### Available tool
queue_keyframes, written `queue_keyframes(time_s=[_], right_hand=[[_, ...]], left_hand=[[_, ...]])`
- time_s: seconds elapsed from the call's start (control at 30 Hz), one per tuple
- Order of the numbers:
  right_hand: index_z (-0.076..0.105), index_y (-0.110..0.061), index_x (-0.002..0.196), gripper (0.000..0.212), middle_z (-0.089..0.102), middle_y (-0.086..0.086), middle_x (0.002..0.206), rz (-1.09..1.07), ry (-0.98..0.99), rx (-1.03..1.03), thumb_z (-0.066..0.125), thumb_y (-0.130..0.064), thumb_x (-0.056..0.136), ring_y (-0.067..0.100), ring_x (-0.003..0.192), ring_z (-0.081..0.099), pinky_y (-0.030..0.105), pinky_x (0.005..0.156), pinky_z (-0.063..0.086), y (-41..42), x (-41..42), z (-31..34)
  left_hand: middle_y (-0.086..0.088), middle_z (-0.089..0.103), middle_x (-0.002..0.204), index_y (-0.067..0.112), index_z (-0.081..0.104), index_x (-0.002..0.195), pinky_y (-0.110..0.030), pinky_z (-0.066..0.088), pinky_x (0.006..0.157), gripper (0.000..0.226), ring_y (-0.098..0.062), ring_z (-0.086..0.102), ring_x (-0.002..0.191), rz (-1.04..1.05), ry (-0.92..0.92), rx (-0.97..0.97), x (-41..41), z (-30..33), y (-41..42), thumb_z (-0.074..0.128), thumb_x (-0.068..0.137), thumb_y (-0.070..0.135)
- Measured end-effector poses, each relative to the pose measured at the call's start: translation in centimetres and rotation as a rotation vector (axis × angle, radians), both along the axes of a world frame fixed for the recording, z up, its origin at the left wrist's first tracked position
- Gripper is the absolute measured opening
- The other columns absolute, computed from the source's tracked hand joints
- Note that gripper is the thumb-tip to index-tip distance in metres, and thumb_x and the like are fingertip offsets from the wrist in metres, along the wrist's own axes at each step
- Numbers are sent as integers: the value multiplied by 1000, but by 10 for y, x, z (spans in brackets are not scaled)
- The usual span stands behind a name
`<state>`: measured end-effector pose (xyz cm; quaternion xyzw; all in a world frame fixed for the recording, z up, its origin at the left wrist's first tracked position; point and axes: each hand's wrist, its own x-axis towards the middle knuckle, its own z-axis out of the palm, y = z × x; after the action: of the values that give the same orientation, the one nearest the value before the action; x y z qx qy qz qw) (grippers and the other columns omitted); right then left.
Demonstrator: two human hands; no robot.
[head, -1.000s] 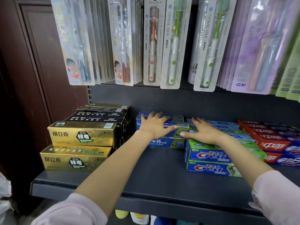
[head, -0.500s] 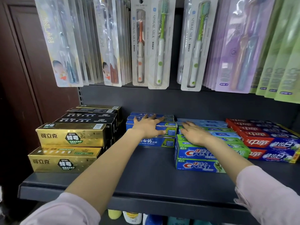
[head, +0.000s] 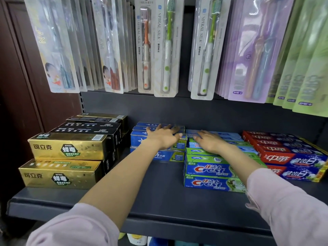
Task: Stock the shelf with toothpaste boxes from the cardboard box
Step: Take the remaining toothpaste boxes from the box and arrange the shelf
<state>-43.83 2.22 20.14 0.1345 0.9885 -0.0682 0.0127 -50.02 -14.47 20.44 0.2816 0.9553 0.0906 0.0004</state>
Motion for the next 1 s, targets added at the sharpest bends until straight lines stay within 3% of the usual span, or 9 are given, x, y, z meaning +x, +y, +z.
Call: queue_keyframes(time_s=[0.17, 0.3, 0.63, 0.83, 1.0], right_hand=[[11, -10, 151, 59, 3, 8, 160, 47, 8, -89, 17, -42, 102, 20, 148, 1, 33, 118, 4, 1, 6, 1], [8, -11, 152, 60, 1, 8, 160, 42, 51, -73, 14, -43, 102, 21, 148, 0, 39, 120, 5, 0, 22, 2], [-6, -11, 150, 62, -20, 6, 157, 73, -75, -103, 11, -45, 101, 19, 145, -17, 39, 118, -6, -10, 19, -4], [2, -6, 151, 59, -8, 10, 159, 79, 1, -133, 17, -37, 104, 20, 147, -6, 32, 118, 0, -6, 25, 2], [-1, -7, 151, 60, -8, 10, 159, 45, -56, -64, 14, -41, 103, 22, 147, -8, 36, 119, -1, -5, 22, 0]], left_hand=[[8, 9, 160, 39, 21, 148, -63, -1, 113, 49, -24, 2, 148, 11, 16, 51, 4, -4, 2, 18, 100, 49], [3, 24, 156, 28, 37, 143, -57, 6, 115, 43, -21, 15, 146, 0, 154, 189, 13, -13, 8, 25, 102, 36], [8, 15, 159, 32, 26, 148, -54, 1, 117, 46, -19, 9, 148, -5, 76, 117, 17, -14, 8, 16, 103, 36], [6, 15, 159, 34, 25, 148, -53, 0, 117, 46, -20, 8, 148, 3, 48, 129, 20, -11, 7, 18, 102, 37], [1, 5, 161, 36, 16, 150, -50, -2, 118, 48, -22, 1, 148, 62, 52, 77, 20, -13, 10, 15, 101, 40]])
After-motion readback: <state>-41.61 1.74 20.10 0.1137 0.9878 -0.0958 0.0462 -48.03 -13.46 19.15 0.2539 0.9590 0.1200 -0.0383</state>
